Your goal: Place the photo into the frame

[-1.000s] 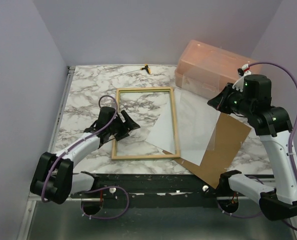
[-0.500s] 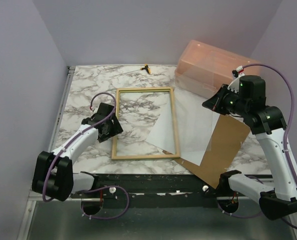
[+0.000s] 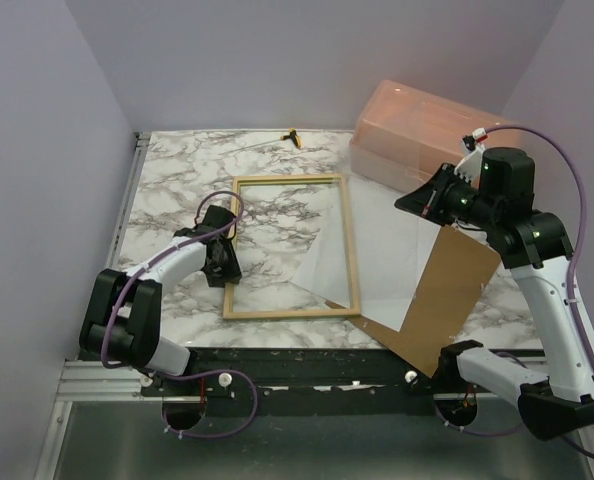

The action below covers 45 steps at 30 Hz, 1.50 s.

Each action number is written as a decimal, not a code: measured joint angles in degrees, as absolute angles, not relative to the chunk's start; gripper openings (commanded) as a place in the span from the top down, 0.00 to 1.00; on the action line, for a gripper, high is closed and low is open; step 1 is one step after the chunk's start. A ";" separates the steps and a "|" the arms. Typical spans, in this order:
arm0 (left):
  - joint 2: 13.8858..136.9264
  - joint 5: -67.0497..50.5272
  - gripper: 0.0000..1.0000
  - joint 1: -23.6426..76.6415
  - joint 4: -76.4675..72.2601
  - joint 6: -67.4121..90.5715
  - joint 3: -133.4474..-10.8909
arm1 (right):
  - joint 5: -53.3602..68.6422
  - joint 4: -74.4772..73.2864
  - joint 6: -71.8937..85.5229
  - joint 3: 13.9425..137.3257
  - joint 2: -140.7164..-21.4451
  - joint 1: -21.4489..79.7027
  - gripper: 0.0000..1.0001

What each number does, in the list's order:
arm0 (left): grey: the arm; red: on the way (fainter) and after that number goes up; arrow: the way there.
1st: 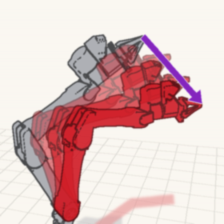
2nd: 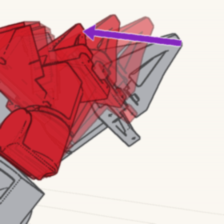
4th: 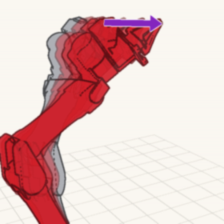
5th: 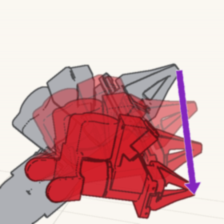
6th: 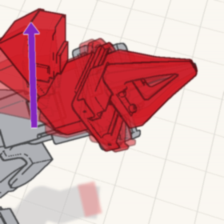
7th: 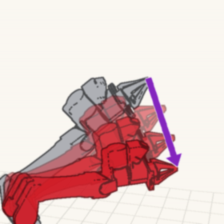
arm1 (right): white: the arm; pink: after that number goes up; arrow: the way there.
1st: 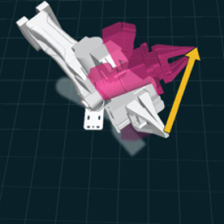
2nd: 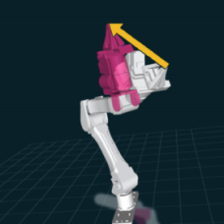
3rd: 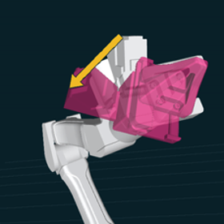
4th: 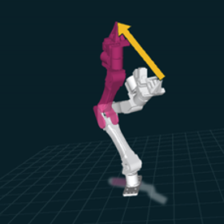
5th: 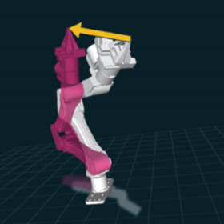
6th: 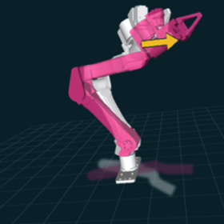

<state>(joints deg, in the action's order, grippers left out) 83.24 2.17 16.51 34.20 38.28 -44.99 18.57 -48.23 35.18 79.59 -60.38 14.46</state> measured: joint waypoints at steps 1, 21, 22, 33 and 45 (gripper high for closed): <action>83.24 1.52 0.69 16.51 34.24 37.98 -44.99 | 19.42 -47.62 35.81 79.59 -60.38 14.46 0.99; 71.18 -4.97 1.00 18.33 31.97 35.64 -34.52 | 25.41 -41.47 39.42 76.95 -60.86 14.46 0.99; 70.43 -5.04 1.00 18.98 32.27 35.79 -34.26 | 25.45 -41.36 39.46 76.75 -60.86 14.46 0.99; 68.49 -5.02 1.00 27.79 31.81 37.30 -33.61 | 26.09 -40.56 39.51 76.62 -61.67 14.46 1.00; 67.66 -5.08 1.00 28.32 30.74 37.58 -32.82 | 26.61 -40.18 39.42 74.94 -62.15 14.46 0.99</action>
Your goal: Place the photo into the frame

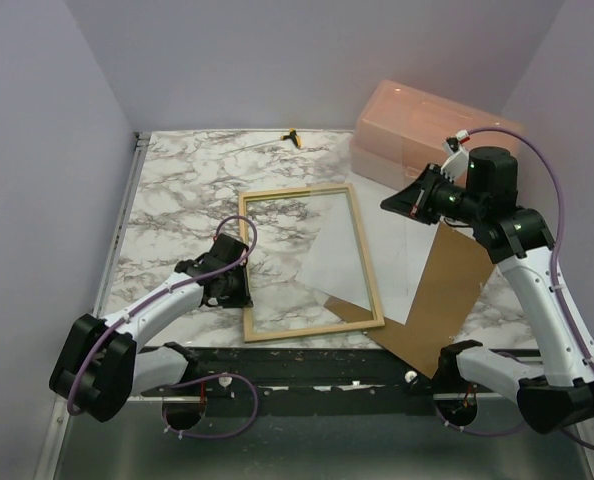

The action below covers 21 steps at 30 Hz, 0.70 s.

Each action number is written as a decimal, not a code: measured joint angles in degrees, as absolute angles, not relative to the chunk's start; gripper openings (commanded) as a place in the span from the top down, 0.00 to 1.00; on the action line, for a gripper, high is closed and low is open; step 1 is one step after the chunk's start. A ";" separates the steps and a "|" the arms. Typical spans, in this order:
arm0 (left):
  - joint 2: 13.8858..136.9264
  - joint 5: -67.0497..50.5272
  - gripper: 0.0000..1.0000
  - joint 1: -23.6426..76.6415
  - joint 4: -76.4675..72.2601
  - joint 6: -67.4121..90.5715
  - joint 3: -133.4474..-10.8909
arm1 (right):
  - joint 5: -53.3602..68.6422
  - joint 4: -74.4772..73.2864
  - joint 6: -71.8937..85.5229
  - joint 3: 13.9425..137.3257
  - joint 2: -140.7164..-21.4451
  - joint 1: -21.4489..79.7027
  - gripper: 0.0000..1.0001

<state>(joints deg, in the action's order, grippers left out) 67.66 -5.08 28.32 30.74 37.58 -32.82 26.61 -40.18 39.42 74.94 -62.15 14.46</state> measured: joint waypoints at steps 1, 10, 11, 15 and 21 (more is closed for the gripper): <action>67.20 -5.17 1.00 28.34 30.72 37.50 -32.73 | 26.70 -40.12 39.42 74.76 -62.28 14.46 0.99; 67.57 -5.39 1.00 30.28 29.15 36.69 -32.38 | 27.27 -39.77 39.38 73.54 -62.70 14.46 0.99; 67.59 -5.37 1.00 30.48 29.06 36.62 -32.38 | 27.40 -39.68 39.38 73.30 -62.70 14.46 0.99; 67.66 -5.37 0.94 30.79 28.80 36.49 -32.38 | 27.90 -39.44 39.35 72.29 -62.87 14.46 0.99; 67.94 -5.52 0.31 30.89 28.91 36.49 -32.38 | 28.64 -38.70 38.96 71.42 -63.46 14.46 0.99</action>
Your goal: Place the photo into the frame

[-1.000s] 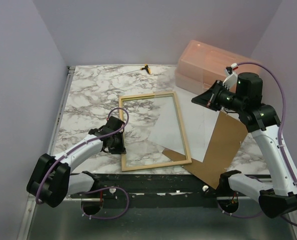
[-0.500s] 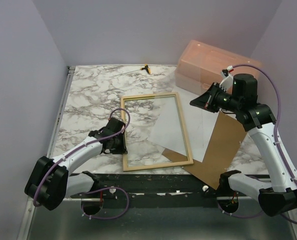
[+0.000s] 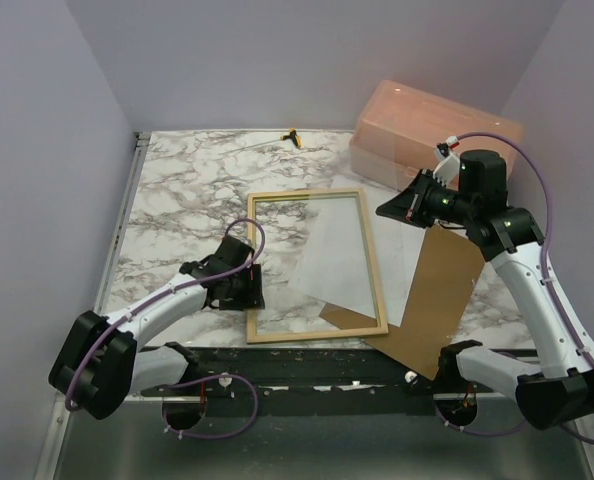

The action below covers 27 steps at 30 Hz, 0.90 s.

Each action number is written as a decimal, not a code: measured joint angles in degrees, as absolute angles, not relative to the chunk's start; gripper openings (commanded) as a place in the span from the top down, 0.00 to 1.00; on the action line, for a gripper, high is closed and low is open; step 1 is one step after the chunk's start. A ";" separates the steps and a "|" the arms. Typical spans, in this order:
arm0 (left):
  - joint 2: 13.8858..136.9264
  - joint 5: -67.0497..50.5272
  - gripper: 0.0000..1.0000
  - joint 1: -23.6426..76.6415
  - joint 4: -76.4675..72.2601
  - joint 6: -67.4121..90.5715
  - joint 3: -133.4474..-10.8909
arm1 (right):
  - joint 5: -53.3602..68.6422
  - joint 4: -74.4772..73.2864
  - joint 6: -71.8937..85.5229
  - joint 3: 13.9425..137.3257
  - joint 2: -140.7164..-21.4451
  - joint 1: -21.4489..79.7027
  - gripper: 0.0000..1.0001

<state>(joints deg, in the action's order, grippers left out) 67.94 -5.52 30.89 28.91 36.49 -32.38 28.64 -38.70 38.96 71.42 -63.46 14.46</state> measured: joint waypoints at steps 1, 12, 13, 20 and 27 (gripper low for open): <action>67.79 -5.72 0.27 31.07 28.99 36.12 -32.38 | 29.02 -38.59 38.85 71.37 -63.55 14.46 0.99; 57.17 -8.54 0.33 29.10 28.16 38.26 -30.98 | 32.97 -36.67 37.12 70.78 -66.26 14.46 1.00; 56.05 -8.97 0.35 28.01 27.81 39.00 -30.22 | 33.54 -36.25 37.04 70.52 -66.61 14.46 1.00; 52.38 -9.91 0.45 21.63 27.03 41.58 -26.55 | 38.50 -33.39 36.99 68.47 -69.71 14.46 0.99; 52.80 -8.29 0.56 20.75 27.62 41.95 -26.44 | 41.34 -27.66 40.25 64.71 -70.85 14.46 0.99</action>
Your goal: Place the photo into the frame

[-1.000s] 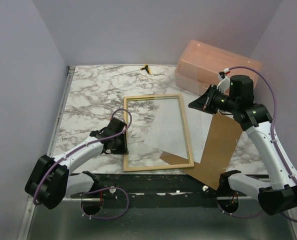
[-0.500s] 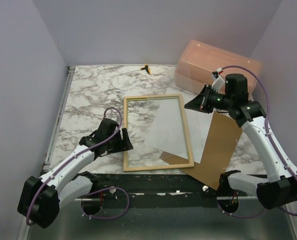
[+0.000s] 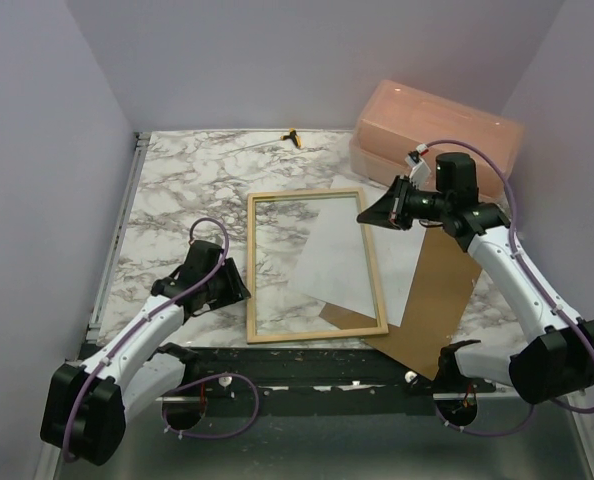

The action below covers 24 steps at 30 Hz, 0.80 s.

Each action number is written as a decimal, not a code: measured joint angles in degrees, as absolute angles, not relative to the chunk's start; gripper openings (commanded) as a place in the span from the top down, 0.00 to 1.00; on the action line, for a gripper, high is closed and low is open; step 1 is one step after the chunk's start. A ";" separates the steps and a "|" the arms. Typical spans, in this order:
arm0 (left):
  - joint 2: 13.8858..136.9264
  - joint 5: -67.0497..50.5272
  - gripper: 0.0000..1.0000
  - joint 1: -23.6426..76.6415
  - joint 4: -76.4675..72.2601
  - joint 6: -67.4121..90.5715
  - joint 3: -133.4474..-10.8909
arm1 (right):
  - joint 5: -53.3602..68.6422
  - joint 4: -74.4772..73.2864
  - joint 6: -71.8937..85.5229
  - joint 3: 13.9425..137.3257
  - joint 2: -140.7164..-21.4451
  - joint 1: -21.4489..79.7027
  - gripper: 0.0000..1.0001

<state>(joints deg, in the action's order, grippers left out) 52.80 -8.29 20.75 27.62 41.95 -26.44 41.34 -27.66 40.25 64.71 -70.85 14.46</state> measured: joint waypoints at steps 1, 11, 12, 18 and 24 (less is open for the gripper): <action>53.06 -8.01 0.58 20.73 27.59 41.95 -26.44 | 41.63 -26.83 40.73 64.23 -71.00 14.46 0.99; 57.63 -7.14 0.64 20.73 26.94 41.82 -26.44 | 43.16 -21.41 43.92 60.01 -72.49 14.46 0.99; 57.93 -7.14 0.64 20.73 26.83 41.82 -26.44 | 43.22 -20.93 44.12 59.51 -72.51 14.46 0.99; 58.87 -7.14 0.67 20.73 26.06 41.87 -26.44 | 43.44 -18.68 45.60 57.39 -73.28 14.59 0.99; 59.18 -7.25 0.68 20.73 25.58 41.87 -26.44 | 43.72 -16.12 46.13 56.99 -74.50 15.68 0.99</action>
<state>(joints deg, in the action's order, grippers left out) 59.18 -7.25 20.73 25.58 41.87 -26.44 43.72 -16.12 46.13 56.99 -74.50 15.68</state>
